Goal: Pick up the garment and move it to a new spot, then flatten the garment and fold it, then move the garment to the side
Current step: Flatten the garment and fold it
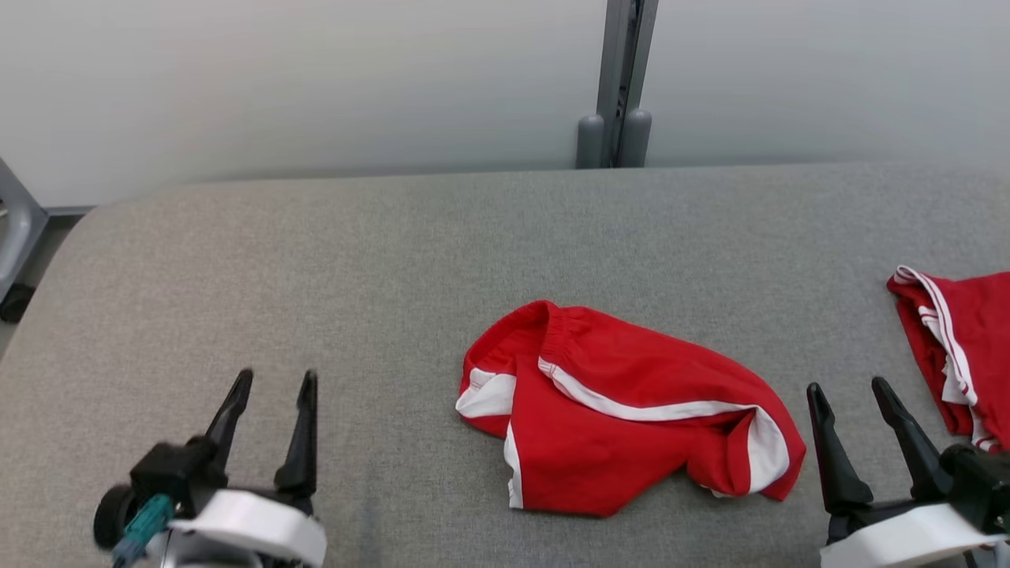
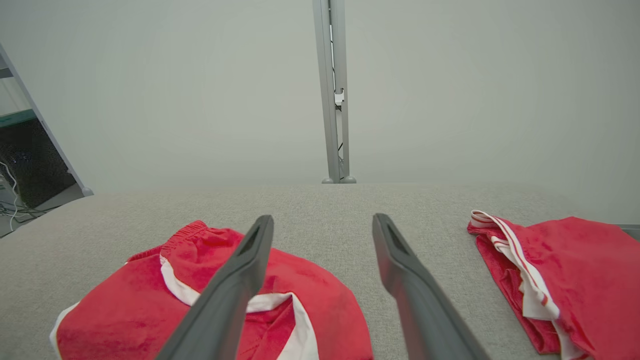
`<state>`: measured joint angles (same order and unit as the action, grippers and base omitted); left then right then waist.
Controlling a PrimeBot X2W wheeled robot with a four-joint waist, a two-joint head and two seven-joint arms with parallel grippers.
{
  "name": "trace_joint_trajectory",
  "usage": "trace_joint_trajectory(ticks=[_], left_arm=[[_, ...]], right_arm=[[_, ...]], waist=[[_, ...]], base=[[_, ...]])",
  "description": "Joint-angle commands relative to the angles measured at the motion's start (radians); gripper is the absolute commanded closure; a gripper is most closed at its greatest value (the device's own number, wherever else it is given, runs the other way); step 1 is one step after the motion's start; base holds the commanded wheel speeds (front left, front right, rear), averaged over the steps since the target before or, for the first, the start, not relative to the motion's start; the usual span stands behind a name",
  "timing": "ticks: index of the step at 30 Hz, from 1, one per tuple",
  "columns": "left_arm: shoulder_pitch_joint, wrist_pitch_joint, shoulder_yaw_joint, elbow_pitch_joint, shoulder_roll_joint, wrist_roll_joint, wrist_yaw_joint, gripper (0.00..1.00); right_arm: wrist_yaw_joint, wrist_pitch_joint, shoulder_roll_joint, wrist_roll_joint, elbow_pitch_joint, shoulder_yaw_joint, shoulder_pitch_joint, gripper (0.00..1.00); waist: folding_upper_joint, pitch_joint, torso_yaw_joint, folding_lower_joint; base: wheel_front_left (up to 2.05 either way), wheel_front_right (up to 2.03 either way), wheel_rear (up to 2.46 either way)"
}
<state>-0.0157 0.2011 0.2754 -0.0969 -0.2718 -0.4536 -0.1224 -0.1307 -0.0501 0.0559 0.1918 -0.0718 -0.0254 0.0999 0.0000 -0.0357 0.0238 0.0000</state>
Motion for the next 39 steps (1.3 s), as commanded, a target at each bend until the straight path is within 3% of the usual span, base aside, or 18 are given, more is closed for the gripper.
trace_joint_trajectory(ticks=[1, 9, 14, 19, 25, 26, 32, 39], left_arm=[[-0.061, -0.006, 0.017, 0.009, 0.004, 0.019, 0.015, 0.0], [-0.247, -0.09, 0.138, -0.029, 0.053, 0.044, 0.106, 0.0], [-0.343, -0.21, 0.228, -0.107, 0.092, 0.033, 0.172, 0.0], [-0.401, -0.302, 0.262, -0.208, 0.103, 0.008, 0.2, 0.0], [-0.449, -0.34, 0.275, -0.29, 0.095, -0.011, 0.221, 0.0], [-0.455, -0.338, 0.276, -0.29, 0.093, -0.013, 0.224, 1.0], [-0.442, -0.321, 0.258, -0.232, 0.071, -0.033, 0.217, 1.0], [-0.362, -0.359, 0.197, -0.04, 0.018, -0.073, 0.155, 1.0]], right_arm=[[0.0, 0.002, 0.001, 0.007, -0.005, 0.002, -0.024, 0.0], [0.0, -0.012, 0.004, 0.012, 0.003, 0.019, -0.075, 0.0], [0.0, -0.03, 0.003, 0.021, 0.023, 0.034, -0.106, 0.0], [0.0, -0.052, 0.001, 0.031, 0.048, 0.038, -0.124, 0.0], [0.0, -0.075, -0.002, 0.039, 0.078, 0.039, -0.136, 0.0], [0.0, -0.077, -0.002, 0.041, 0.082, 0.039, -0.137, 0.0], [0.0, -0.086, -0.003, 0.045, 0.097, 0.027, -0.135, 0.0], [0.0, -0.079, -0.003, 0.045, 0.1, 0.018, -0.129, 0.0]], waist=[[0.0, -0.039, -0.009, 0.0], [0.0, -0.128, -0.063, 0.0], [0.0, -0.175, -0.124, 0.0], [0.0, -0.204, -0.184, 0.0], [0.0, -0.22, -0.224, 0.0], [0.0, -0.222, -0.227, 0.0], [0.0, -0.222, -0.22, 0.0], [0.0, -0.213, -0.176, 0.0]], base=[[0.0, 0.0, 0.0], [0.0, 0.0, 0.0], [0.0, 0.0, 0.0], [0.0, 0.0, 0.0], [0.0, 0.0, 0.0], [0.0, 0.0, 0.0], [0.0, 0.0, 0.0], [0.0, 0.0, 0.0]])
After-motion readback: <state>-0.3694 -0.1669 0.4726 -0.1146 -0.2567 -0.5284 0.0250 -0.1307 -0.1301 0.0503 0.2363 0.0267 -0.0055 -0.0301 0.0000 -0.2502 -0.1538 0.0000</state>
